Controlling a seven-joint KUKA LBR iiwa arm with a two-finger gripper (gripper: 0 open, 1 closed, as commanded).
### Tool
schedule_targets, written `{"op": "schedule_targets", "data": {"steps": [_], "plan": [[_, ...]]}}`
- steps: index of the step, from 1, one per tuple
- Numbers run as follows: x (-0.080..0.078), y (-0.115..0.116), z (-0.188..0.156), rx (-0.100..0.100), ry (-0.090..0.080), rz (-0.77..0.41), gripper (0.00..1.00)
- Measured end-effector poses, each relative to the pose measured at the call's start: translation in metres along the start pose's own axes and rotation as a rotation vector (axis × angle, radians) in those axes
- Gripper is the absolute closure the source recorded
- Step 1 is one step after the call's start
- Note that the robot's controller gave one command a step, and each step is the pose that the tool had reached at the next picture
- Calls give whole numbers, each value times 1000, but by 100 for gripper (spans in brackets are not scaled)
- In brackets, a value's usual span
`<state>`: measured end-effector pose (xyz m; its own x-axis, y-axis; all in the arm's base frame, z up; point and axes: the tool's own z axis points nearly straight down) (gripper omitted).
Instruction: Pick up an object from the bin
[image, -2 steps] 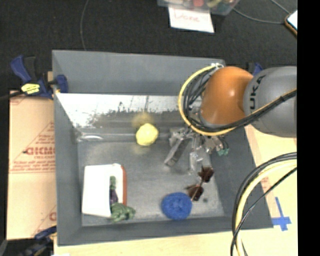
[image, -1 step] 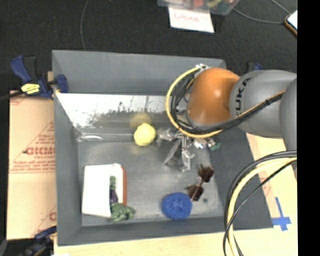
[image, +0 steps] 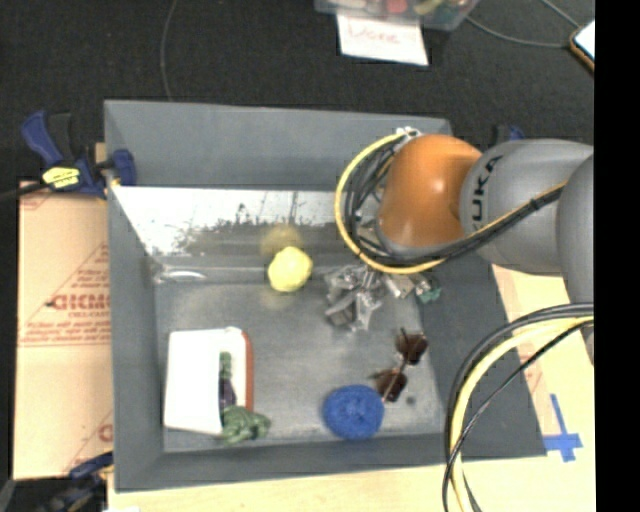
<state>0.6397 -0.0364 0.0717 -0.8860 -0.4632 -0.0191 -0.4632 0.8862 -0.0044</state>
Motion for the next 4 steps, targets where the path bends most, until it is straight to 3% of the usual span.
{"op": "schedule_targets", "data": {"steps": [2, 4], "plan": [[3, 0, -20, -4, 10, 25, 100], [-1, -3, -64, 3, -1, 27, 100]]}}
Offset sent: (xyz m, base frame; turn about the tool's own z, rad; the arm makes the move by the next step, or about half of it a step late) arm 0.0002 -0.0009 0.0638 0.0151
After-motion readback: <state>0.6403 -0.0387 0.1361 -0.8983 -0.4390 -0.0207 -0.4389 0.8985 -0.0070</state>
